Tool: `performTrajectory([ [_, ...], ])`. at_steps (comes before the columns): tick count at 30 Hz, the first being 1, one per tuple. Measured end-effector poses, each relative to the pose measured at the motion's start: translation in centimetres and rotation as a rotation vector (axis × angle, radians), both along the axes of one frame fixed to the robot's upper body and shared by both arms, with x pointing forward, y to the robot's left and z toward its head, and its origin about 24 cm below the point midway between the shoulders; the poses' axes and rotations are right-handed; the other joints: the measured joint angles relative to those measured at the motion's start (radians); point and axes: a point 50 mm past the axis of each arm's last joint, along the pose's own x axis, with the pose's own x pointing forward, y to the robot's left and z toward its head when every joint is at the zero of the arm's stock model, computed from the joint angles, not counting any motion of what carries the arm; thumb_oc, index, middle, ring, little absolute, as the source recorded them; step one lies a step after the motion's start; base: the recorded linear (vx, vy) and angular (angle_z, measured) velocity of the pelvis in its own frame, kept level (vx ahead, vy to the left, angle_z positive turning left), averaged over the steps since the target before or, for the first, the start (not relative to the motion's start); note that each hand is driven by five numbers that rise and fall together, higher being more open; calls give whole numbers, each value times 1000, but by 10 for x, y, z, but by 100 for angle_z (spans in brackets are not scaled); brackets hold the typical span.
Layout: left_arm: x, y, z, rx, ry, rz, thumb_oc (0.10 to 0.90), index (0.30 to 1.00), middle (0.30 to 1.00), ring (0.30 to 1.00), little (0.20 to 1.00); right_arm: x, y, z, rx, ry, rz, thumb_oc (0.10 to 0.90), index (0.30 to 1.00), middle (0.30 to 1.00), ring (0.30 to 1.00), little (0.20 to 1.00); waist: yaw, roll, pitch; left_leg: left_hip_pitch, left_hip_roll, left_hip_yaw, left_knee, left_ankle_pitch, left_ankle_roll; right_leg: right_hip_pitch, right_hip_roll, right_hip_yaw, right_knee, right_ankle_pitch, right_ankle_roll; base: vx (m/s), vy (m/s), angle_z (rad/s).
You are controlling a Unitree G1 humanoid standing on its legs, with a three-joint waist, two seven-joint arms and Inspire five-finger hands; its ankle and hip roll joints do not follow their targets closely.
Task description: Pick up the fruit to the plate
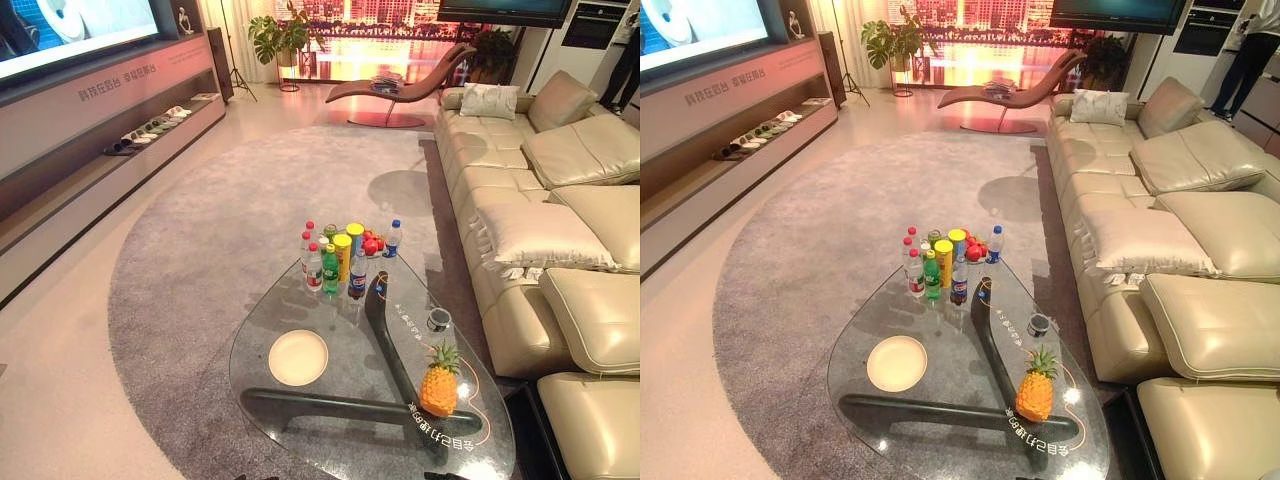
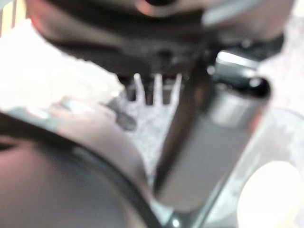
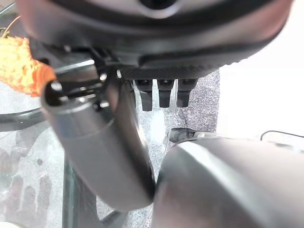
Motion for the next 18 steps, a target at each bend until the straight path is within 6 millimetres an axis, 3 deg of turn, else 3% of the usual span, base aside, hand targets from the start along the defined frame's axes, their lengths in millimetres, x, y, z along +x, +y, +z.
performTrajectory([
  [18,-6,3,0,20,11,31,800,900,900,900,900,-3,1,-1,-43,9,-15,800,900,900,900,900,-1,-11,2,-4,0,1,0,-3,-4,-5,0,2,0,0,0,2,0,0],
])
